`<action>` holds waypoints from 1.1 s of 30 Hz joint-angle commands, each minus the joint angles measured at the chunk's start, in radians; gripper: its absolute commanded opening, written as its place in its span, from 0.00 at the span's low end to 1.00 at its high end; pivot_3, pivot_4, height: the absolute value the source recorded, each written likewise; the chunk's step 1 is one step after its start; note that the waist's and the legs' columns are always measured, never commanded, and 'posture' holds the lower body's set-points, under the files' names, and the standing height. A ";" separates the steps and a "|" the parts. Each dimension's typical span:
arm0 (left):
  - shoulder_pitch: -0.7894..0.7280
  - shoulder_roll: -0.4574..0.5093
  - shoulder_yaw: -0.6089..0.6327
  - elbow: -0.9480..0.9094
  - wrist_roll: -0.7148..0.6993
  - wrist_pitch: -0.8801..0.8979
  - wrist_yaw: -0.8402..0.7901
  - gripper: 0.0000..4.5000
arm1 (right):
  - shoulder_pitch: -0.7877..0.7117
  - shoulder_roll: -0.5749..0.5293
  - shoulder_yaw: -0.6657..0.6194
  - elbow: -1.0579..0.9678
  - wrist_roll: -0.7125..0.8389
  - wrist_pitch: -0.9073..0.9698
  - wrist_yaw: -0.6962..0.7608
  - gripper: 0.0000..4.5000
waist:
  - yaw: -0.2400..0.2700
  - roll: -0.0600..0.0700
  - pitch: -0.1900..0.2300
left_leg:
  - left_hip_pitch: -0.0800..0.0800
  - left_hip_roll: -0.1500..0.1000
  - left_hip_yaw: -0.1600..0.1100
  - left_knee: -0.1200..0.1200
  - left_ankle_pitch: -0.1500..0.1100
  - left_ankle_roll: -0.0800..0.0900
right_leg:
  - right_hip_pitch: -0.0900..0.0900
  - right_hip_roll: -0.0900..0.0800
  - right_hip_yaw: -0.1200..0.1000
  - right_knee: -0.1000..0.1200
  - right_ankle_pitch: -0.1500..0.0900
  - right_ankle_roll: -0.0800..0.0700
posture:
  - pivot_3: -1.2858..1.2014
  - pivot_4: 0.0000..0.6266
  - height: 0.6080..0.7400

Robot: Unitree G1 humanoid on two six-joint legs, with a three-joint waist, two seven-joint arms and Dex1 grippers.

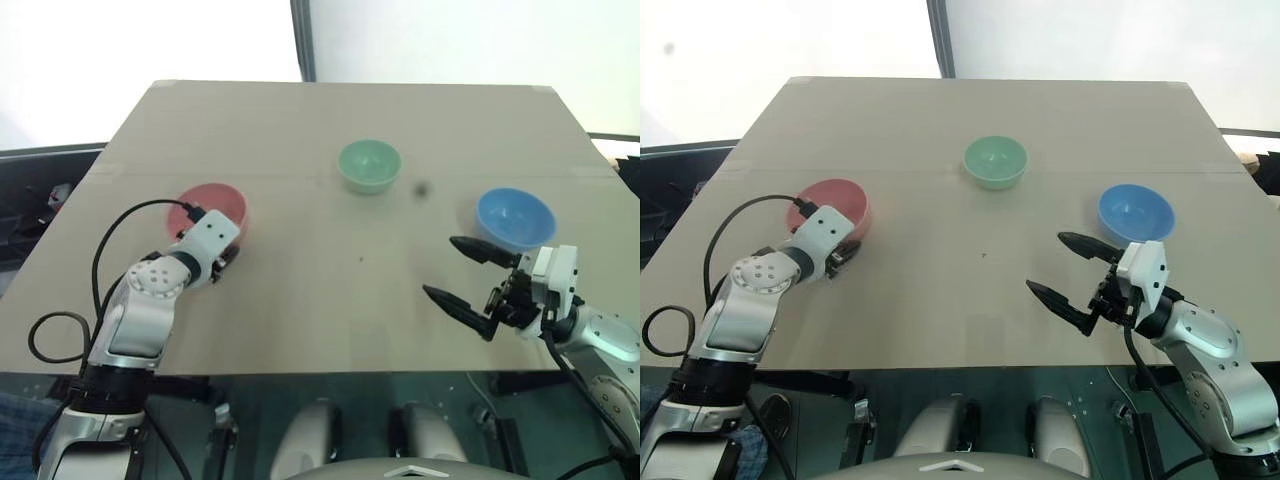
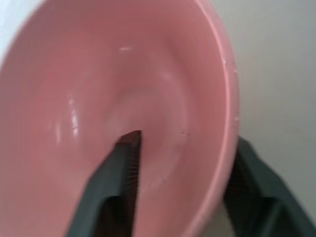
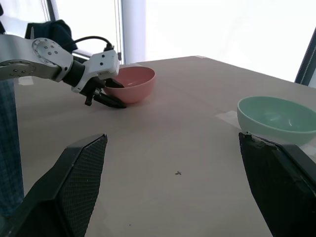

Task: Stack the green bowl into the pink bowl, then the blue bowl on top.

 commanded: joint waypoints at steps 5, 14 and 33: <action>-0.043 0.030 0.002 0.058 -0.001 -0.050 -0.012 0.01 | 0.014 0.007 -0.009 -0.051 0.012 -0.010 -0.018 1.00 | 0.000 0.001 -0.001 | 0.000 0.000 0.000 0.000 0.000 0.000 | -0.001 0.000 0.000 0.000 0.000 0.000 | 0.52 0.24 1.00; -0.108 0.023 -0.031 0.061 -0.032 -0.147 -0.092 0.01 | 0.014 0.011 -0.005 -0.046 0.004 -0.016 -0.027 1.00 | 0.005 0.000 -0.001 | 0.000 0.000 0.000 0.000 0.000 0.000 | -0.001 0.000 0.000 0.001 0.000 0.000 | 0.52 0.24 1.00; -0.214 0.083 -0.296 -0.005 -0.158 -0.878 -0.611 0.22 | 0.023 0.014 -0.010 -0.053 -0.001 -0.018 -0.041 1.00 | -0.001 0.000 -0.001 | -0.002 0.000 0.001 0.001 0.000 0.000 | -0.001 0.000 0.000 0.000 0.000 0.000 | 0.52 0.24 1.00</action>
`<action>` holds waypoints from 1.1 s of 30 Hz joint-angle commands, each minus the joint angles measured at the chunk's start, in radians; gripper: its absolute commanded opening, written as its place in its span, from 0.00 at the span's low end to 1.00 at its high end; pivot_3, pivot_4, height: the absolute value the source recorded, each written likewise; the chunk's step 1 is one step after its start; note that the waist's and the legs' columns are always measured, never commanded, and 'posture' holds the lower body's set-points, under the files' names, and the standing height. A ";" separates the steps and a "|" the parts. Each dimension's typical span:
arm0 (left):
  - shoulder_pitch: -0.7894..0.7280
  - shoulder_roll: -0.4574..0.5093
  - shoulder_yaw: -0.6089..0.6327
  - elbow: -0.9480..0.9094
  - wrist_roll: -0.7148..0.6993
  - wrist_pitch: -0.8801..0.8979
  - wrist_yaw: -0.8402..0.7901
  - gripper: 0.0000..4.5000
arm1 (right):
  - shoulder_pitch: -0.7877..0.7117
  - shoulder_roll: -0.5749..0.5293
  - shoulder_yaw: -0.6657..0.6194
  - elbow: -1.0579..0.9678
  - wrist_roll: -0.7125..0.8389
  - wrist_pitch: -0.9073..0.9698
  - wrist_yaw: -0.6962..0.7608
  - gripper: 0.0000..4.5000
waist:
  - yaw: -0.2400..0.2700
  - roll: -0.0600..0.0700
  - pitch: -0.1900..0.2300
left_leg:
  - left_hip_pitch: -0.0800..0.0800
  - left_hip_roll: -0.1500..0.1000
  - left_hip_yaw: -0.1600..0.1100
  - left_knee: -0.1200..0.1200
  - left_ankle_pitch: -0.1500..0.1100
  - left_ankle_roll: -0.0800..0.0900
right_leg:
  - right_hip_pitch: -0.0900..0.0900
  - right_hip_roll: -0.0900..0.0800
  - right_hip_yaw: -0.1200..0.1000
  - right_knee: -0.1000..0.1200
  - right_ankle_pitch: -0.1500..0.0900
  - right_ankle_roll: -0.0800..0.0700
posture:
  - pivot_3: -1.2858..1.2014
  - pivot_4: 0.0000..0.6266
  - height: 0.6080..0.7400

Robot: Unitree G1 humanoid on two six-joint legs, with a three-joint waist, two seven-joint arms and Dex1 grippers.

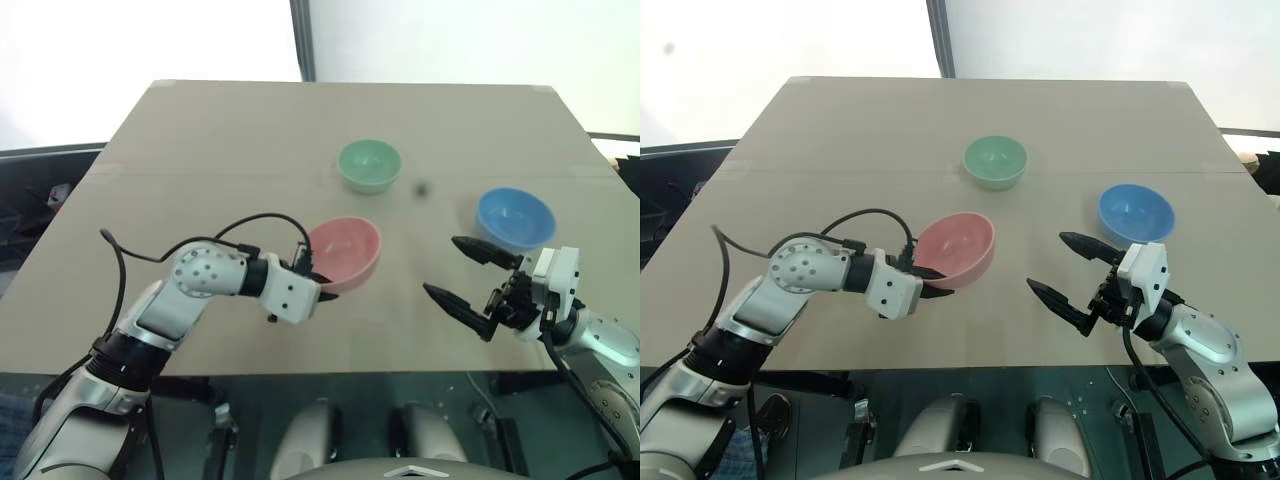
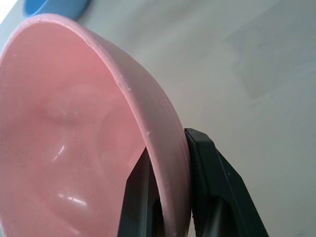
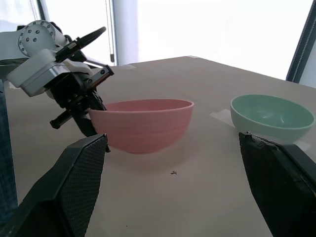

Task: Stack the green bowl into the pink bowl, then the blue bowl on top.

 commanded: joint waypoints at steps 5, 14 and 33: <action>-0.074 -0.016 0.034 0.075 0.023 -0.070 0.030 0.60 | 0.008 0.002 -0.015 -0.044 0.003 -0.016 -0.012 1.00 | 0.000 0.000 0.000 | 0.000 0.000 0.000 0.002 0.000 0.000 | 0.001 0.002 0.000 0.001 0.000 0.000 | 0.52 0.24 1.00; -0.058 -0.039 0.093 0.072 0.019 -0.026 0.124 0.99 | -0.001 -0.005 -0.012 -0.037 0.009 -0.009 -0.007 1.00 | 0.001 0.000 0.000 | 0.001 0.000 0.000 0.004 0.000 0.001 | 0.001 0.003 0.000 0.004 0.000 0.001 | 0.52 0.24 1.00; 0.216 -0.145 0.647 -0.172 -0.802 0.882 0.412 0.99 | -0.245 -0.095 0.071 0.137 -0.177 0.142 -0.096 1.00 | -0.001 -0.001 0.003 | 0.014 0.001 -0.001 0.005 0.000 0.000 | 0.014 0.003 0.000 0.004 -0.001 0.000 | 0.52 0.24 1.00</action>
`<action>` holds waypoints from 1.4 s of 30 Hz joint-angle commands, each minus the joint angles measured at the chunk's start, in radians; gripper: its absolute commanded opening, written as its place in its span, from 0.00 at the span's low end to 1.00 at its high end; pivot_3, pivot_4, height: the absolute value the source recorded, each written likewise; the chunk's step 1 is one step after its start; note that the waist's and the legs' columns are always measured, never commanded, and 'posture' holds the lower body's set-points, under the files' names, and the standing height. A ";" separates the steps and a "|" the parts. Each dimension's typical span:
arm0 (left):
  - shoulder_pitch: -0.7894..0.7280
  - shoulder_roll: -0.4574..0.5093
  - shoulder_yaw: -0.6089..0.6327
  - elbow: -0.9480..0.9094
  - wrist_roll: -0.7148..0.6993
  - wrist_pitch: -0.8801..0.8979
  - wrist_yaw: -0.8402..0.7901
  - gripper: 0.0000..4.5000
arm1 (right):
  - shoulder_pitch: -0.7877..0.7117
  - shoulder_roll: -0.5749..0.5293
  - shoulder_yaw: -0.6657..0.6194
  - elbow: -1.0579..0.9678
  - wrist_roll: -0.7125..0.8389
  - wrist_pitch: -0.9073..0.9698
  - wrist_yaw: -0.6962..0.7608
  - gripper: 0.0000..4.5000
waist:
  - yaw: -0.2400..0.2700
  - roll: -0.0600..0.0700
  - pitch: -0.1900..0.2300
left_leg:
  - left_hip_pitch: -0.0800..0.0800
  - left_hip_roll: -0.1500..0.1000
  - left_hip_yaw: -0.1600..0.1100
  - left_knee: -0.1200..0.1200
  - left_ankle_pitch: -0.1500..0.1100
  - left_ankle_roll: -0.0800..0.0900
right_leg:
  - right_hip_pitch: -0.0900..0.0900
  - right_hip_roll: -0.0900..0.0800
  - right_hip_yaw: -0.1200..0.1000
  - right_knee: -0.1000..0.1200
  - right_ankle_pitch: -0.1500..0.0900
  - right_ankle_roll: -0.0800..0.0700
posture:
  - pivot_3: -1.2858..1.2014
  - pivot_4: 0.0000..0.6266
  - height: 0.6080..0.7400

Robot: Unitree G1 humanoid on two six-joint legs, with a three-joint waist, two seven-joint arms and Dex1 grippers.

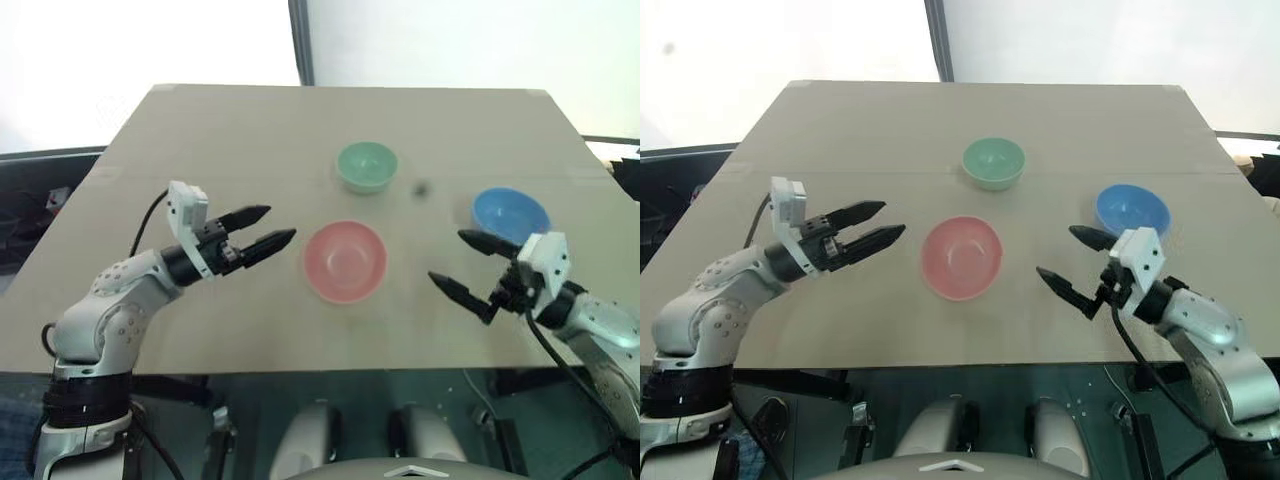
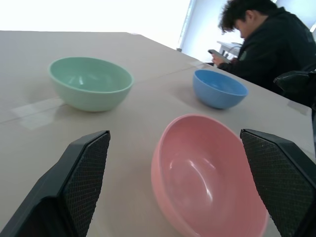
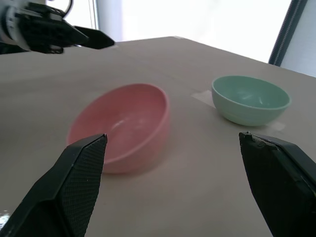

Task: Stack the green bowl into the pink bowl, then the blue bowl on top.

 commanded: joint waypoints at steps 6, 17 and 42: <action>0.064 -0.014 0.127 -0.106 0.002 -0.061 0.066 0.99 | -0.486 0.004 0.214 0.324 -0.234 0.052 0.024 1.00 | -0.006 0.002 0.001 | 0.000 0.000 0.001 -0.003 0.002 -0.004 | -0.001 -0.001 0.001 -0.001 0.000 -0.001 | 0.52 0.24 1.00; 0.157 -0.018 0.208 -0.191 -0.050 -0.068 0.067 0.99 | -0.997 0.214 0.512 0.929 -0.588 -0.131 0.075 1.00 | -0.027 0.001 0.001 | -0.012 -0.001 0.001 -0.007 0.003 -0.006 | -0.015 -0.001 0.001 -0.004 -0.001 -0.003 | 0.52 0.24 1.00; 0.208 -0.018 0.210 -0.231 -0.075 -0.081 0.077 1.00 | -1.378 0.552 0.539 1.774 -0.853 -0.291 -0.033 0.35 | -0.055 0.003 0.002 | -0.012 -0.003 -0.001 -0.009 0.005 -0.009 | -0.017 -0.001 0.000 0.000 -0.001 -0.003 | 0.52 0.24 1.00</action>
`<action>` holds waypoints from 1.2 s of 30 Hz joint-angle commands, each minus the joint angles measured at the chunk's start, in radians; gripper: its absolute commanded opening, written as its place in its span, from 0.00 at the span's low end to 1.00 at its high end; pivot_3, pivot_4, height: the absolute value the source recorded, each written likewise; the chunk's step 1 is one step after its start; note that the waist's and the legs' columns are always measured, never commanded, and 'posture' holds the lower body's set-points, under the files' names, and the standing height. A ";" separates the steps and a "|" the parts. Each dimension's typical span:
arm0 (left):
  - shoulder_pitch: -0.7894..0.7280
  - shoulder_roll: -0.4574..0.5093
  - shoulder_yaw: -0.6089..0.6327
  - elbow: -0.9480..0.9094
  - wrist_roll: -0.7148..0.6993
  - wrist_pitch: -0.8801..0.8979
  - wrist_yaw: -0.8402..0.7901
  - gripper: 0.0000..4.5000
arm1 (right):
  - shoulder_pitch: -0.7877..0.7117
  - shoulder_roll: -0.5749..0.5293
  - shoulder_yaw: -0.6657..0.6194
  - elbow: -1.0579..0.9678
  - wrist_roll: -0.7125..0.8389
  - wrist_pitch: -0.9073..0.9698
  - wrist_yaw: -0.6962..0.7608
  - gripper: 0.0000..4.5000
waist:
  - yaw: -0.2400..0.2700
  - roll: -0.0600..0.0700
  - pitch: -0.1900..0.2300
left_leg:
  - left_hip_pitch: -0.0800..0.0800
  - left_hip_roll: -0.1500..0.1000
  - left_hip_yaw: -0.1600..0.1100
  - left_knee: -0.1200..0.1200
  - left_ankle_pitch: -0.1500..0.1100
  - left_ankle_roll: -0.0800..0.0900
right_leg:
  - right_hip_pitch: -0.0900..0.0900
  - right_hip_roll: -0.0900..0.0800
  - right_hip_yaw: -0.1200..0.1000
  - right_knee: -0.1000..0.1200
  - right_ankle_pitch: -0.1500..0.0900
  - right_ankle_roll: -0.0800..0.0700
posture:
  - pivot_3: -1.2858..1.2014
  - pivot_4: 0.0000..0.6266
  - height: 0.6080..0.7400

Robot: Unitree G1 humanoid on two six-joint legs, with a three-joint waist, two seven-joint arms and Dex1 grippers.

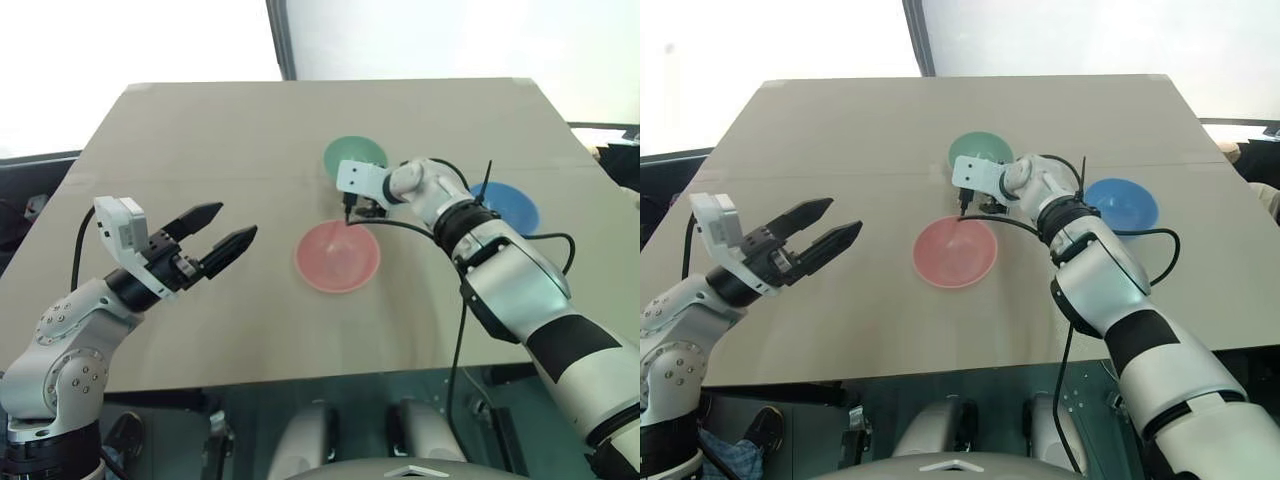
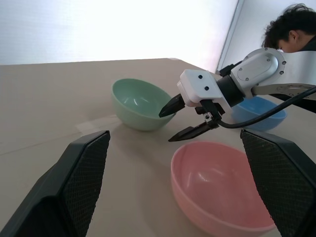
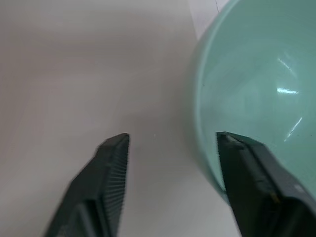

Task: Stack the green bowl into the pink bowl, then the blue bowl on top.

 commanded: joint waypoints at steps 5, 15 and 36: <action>0.000 0.003 0.012 -0.038 -0.002 -0.020 0.003 1.00 | -0.037 0.014 -0.047 0.003 -0.009 -0.024 -0.016 0.01 | 0.000 0.000 0.000 | 0.000 0.000 0.000 -0.001 0.000 -0.001 | 0.000 0.000 0.000 0.000 0.000 0.000 | 0.52 0.24 1.00; -0.016 0.012 -0.007 -0.025 -0.005 -0.010 -0.011 1.00 | -0.056 -0.043 -0.084 -0.104 0.003 -0.128 0.047 0.01 | 0.001 0.001 0.001 | 0.000 0.000 0.000 -0.001 0.000 -0.001 | -0.001 0.000 0.000 0.000 0.000 0.000 | 0.52 0.24 1.00; -0.221 0.030 -0.165 0.188 0.069 -0.047 -0.220 1.00 | 0.468 -0.495 0.035 -1.590 0.189 0.260 0.758 0.31 | 0.012 0.000 0.001 | -0.001 0.001 -0.003 -0.003 0.000 0.000 | 0.001 -0.001 0.000 -0.003 0.000 0.000 | 0.52 0.24 1.00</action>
